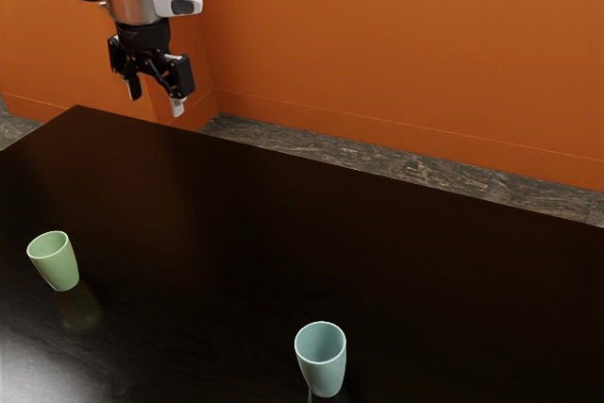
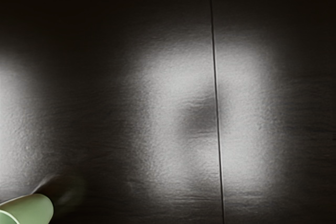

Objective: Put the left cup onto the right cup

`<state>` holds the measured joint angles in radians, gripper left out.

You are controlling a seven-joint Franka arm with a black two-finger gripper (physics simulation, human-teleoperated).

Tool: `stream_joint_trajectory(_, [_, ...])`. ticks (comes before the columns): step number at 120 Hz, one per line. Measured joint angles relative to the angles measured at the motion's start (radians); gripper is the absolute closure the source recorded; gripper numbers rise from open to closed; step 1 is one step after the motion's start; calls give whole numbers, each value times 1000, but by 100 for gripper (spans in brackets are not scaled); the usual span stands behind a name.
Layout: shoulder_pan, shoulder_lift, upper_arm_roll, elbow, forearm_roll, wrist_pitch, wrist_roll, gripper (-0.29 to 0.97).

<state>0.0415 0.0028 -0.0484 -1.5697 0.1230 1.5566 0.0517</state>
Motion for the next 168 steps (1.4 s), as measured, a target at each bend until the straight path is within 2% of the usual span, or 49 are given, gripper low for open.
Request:
stream_joint_trajectory(23, [-20, -17, 13, -21, 0, 0, 4, 0])
stream_joint_trajectory(49, [-119, -15, 126, -120, -3, 21, 8, 0])
stream_joint_trajectory(78, [-172, 7, 239, -172, 5, 106, 42, 0])
stream_joint_trajectory(91, [-180, -21, 277, -212, 7, 130, 65, 0])
stream_joint_trajectory(100, [-152, -67, 291, -265, 8, 145, 79, 0])
stream_joint_trajectory(111, [-10, -145, 305, -361, 12, 171, 94, 0])
stream_joint_trajectory(116, [19, -186, 316, -419, 15, 188, 100, 0])
stream_joint_trajectory(131, [33, -246, 330, -521, 21, 232, 114, 0])
stream_joint_trajectory(168, [60, -249, 381, -737, 58, 411, 145, 0])
